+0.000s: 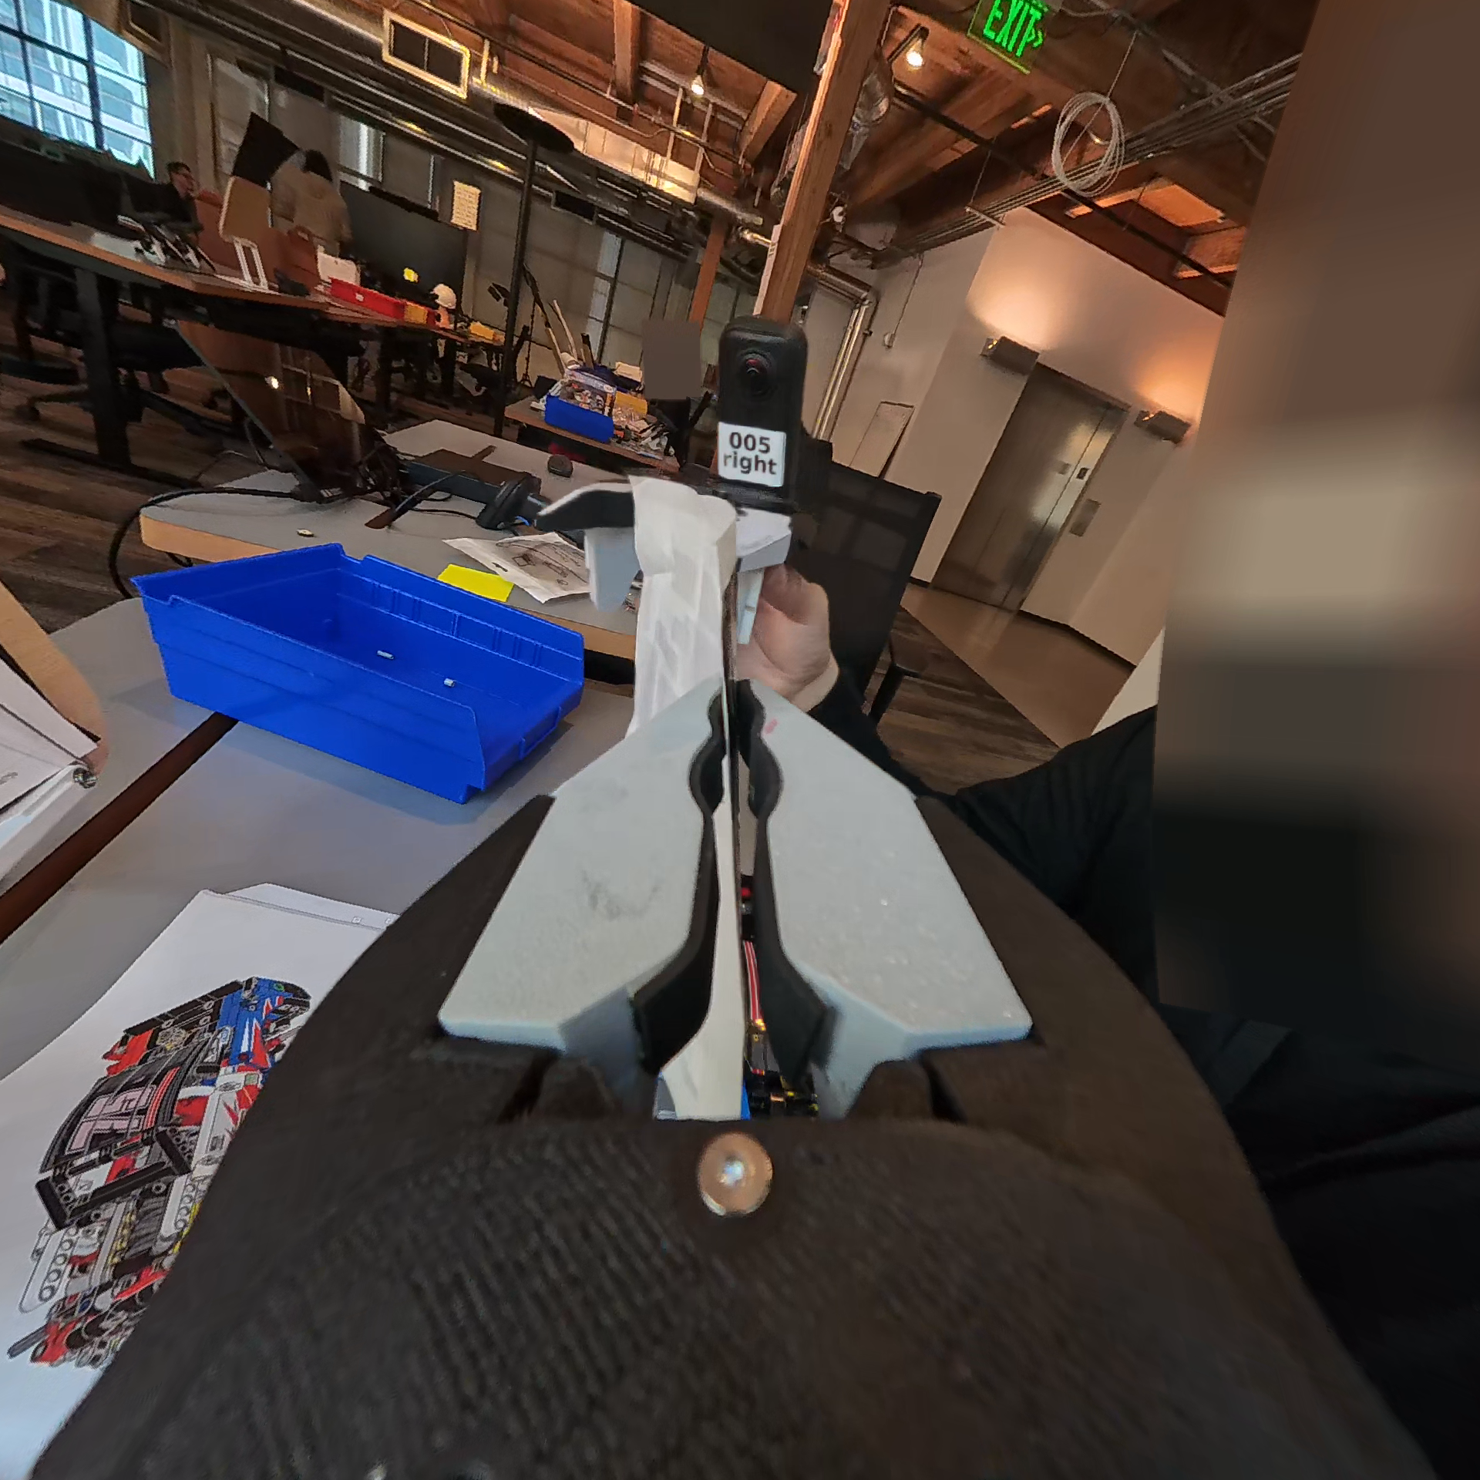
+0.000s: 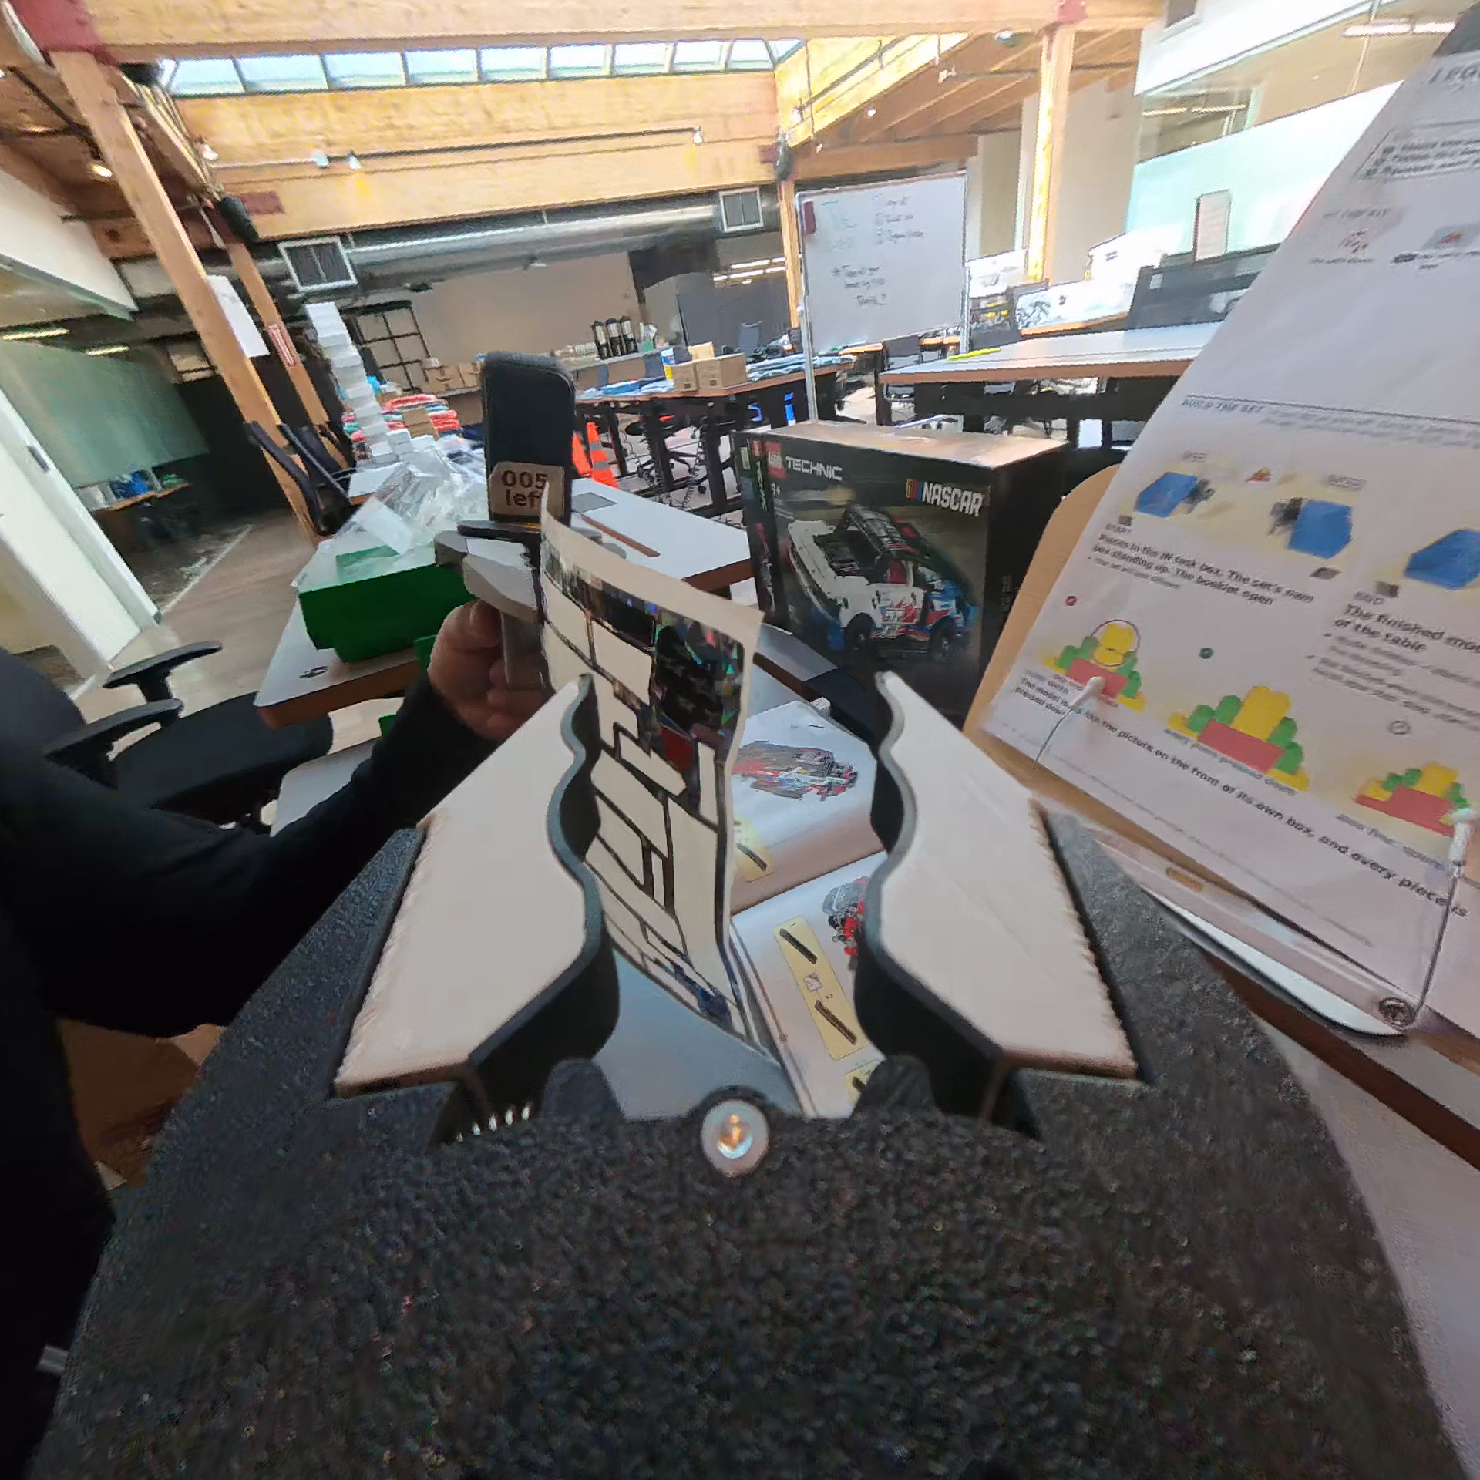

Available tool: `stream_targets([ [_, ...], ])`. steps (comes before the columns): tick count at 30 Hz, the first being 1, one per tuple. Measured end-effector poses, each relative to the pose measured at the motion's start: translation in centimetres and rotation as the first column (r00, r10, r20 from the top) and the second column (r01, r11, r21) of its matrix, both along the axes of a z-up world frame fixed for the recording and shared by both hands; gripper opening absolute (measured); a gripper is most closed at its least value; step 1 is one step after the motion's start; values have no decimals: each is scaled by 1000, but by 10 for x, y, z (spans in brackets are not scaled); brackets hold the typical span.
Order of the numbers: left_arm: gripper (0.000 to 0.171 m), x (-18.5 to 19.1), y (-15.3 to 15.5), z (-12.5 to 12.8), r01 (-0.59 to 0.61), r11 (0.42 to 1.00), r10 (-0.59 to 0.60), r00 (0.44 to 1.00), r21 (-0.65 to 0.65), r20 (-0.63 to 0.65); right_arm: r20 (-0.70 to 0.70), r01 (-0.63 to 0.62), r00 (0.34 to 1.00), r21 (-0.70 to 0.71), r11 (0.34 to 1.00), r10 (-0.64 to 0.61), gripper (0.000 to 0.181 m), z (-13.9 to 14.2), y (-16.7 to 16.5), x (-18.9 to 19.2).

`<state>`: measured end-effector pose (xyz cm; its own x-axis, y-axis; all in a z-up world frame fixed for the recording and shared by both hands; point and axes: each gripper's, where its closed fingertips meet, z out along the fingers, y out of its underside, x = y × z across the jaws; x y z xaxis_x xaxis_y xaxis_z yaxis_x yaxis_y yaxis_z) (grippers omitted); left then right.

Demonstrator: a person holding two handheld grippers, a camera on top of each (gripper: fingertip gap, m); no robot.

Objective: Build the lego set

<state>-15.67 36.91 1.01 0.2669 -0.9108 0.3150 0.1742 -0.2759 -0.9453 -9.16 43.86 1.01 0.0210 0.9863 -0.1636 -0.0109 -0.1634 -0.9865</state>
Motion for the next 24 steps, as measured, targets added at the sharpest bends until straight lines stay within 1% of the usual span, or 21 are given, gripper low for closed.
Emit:
stream_targets([
  [1, 0, 0, 1, -1, -9, 1000, 9, 1000, 0, -7, -4, -11, 1000, 4, 1000, 11, 54, 0, -2, -2],
  [2, 0, -2, 3, -1, -24, 1000, 24, 1000, 1, -14, -18, -36, 999, 15, 999, 37, 29, 1, -6, -2],
  [3, 0, -4, 6, -2, -52, 999, 52, 999, 0, -17, -33, -64, 997, 18, 998, 65, 11, 4, -12, -2],
  [4, 0, -9, 11, -1, -95, 995, 95, 995, -1, -16, -46, -82, 996, 15, 997, 82, 2, 7, -16, -1],
  [5, 0, -16, 19, -1, -154, 988, 154, 988, -3, -13, -54, -80, 995, 19, 997, 81, 0, 11, -18, 0],
  [7, 0, -27, 35, 1, -285, 959, 285, 958, -8, 12, -72, -14, 997, 57, 998, 18, 0, 20, -14, 6],
  [8, 5, -29, 42, 5, -339, 941, 339, 939, -20, 55, -84, 46, 996, 82, 996, -40, 0, 25, -9, 10],
  [9, 10, -25, 47, 8, -365, 931, 366, 926, -25, 94, -92, 129, 989, 108, 986, -119, 0, 30, -1, 16],
  [10, 13, -17, 50, 6, -377, 926, 377, 921, -19, 95, -96, 224, 973, 141, 964, -212, 0, 33, 8, 23],
  [11, 24, -8, 56, -1, -403, 915, 403, 913, -21, 56, -95, 318, 948, 180, 931, -305, 0, 35, 17, 31],
  [12, 45, -2, 63, -10, -441, 897, 441, 897, -27, 3, -97, 392, 920, 222, 893, -380, 0, 38, 22, 39],
  [13, 56, 4, 68, -15, -461, 887, 460, 887, -22, -34, -103, 448, 894, 259, 856, -436, 0, 41, 25, 45],
  [15, 60, 18, 67, -18, -451, 893, 450, 892, -8, -38, -124, 519, 853, 309, 797, -507, 0, 47, 25, 53],
  [18, 61, 33, 63, -21, -398, 917, 397, 917, -29, -31, -130, 569, 817, 337, 750, -562, 0, 49, 28, 57],
  [20, 61, 42, 61, -26, -358, 932, 356, 933, -49, -49, -135, 576, 812, 344, 741, -568, 0, 49, 28, 57],
  [24, 56, 53, 57, -31, -328, 944, 324, 943, -42, -80, -103, 537, 835, 365, 760, -541, 0, 44, 24, 47],
])
